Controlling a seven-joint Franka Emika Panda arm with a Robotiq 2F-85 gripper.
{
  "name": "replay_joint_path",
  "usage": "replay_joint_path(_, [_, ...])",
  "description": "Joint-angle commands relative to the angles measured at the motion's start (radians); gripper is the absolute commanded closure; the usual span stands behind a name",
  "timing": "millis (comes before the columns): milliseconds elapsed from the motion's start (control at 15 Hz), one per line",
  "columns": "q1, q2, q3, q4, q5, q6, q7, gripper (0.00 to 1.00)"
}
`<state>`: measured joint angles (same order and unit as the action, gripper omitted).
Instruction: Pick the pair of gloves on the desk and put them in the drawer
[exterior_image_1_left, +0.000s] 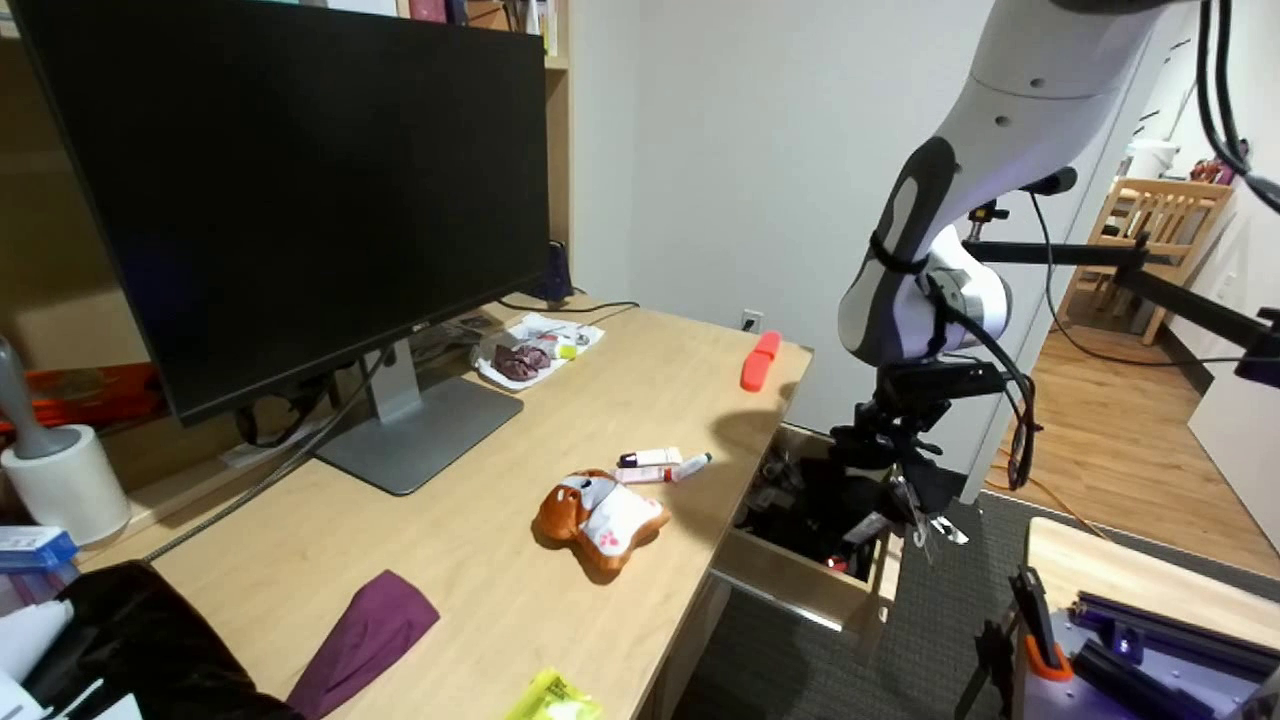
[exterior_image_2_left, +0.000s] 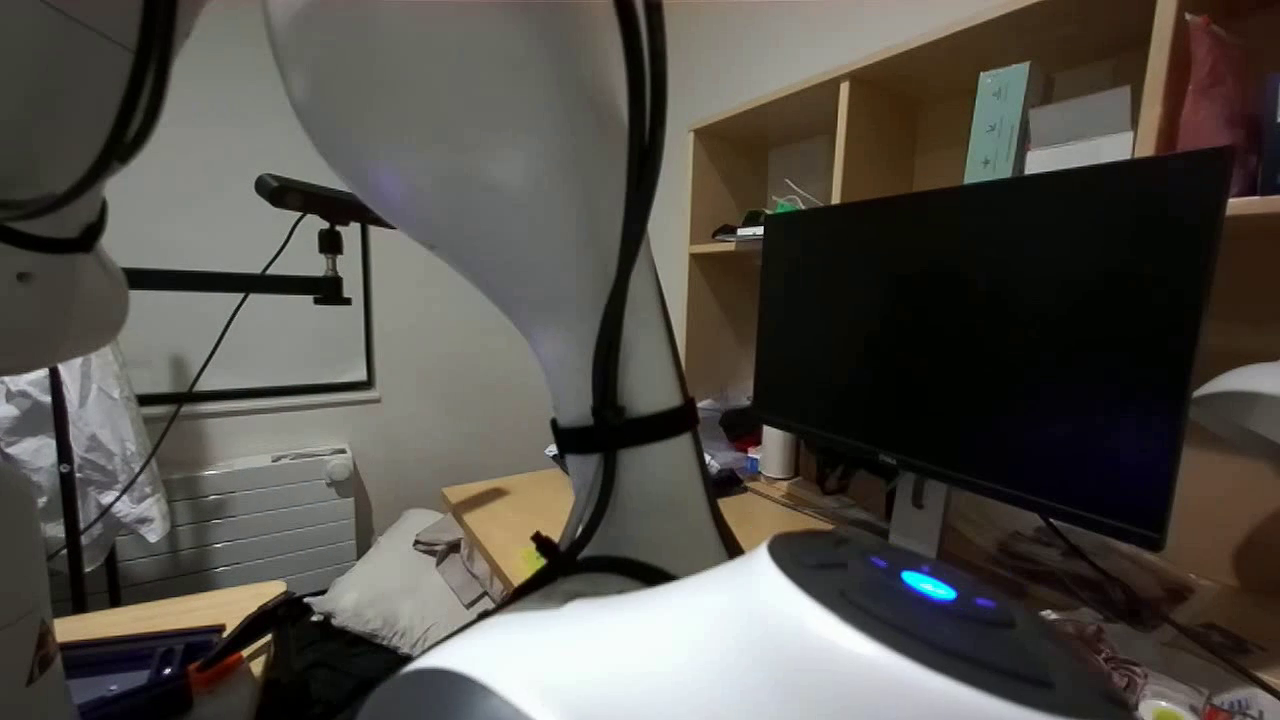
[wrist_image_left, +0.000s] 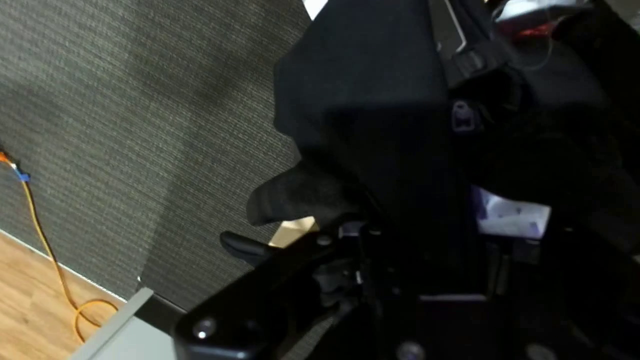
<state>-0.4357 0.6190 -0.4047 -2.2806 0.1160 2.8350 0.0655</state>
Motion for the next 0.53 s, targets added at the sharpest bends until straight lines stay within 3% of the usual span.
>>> replay_joint_path(0, [-0.082,0.058,0.089,0.021,-0.030,0.150,-0.134,0.91])
replay_joint_path(467, [-0.302,0.108,0.323,0.007,-0.157,0.393,-0.323,0.91])
